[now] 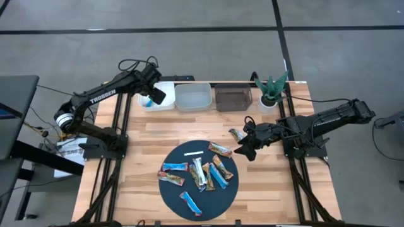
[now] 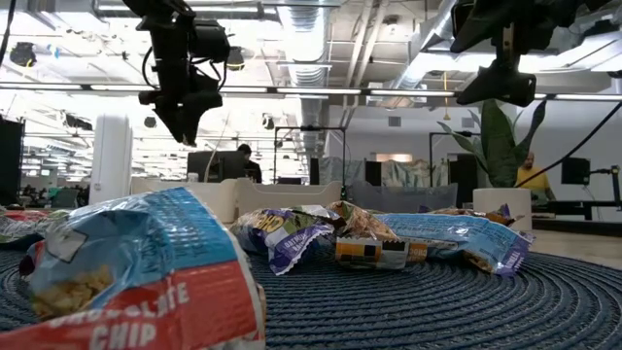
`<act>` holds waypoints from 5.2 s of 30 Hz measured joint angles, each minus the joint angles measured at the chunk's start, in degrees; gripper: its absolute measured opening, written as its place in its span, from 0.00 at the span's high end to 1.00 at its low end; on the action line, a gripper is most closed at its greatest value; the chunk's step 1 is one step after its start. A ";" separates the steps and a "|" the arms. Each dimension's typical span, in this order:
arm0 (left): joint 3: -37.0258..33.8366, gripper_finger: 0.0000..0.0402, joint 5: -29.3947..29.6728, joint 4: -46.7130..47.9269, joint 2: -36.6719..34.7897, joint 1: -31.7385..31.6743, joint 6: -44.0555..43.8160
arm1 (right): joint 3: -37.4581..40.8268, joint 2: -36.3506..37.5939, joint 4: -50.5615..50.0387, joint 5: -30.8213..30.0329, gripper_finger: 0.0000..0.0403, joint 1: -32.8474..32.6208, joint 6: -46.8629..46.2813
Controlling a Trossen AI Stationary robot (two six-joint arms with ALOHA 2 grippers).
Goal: Pick and place Granola Bars by type
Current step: Put the orange granola bar into the white bin
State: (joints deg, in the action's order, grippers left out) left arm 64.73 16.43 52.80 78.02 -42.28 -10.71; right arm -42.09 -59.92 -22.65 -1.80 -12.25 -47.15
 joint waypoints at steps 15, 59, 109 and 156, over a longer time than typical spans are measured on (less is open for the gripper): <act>0.00 0.60 -32.87 -0.45 0.00 23.99 6.50 | 0.00 -0.01 0.00 0.19 0.27 0.00 2.14; 33.77 0.60 -18.61 -2.36 43.31 55.86 36.38 | 0.00 -3.04 -14.39 5.50 0.27 -1.64 6.67; 36.56 0.95 -10.98 -4.15 49.53 58.54 30.06 | 0.00 -2.99 -15.96 6.49 0.27 -1.60 6.12; 45.62 0.95 -2.84 33.82 28.02 -0.72 2.35 | 0.00 -3.02 -16.02 6.47 0.27 -1.60 4.05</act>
State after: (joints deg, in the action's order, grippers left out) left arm 110.34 13.59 86.62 106.04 -43.00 -8.36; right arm -42.09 -62.94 -38.68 4.67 -13.85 -43.11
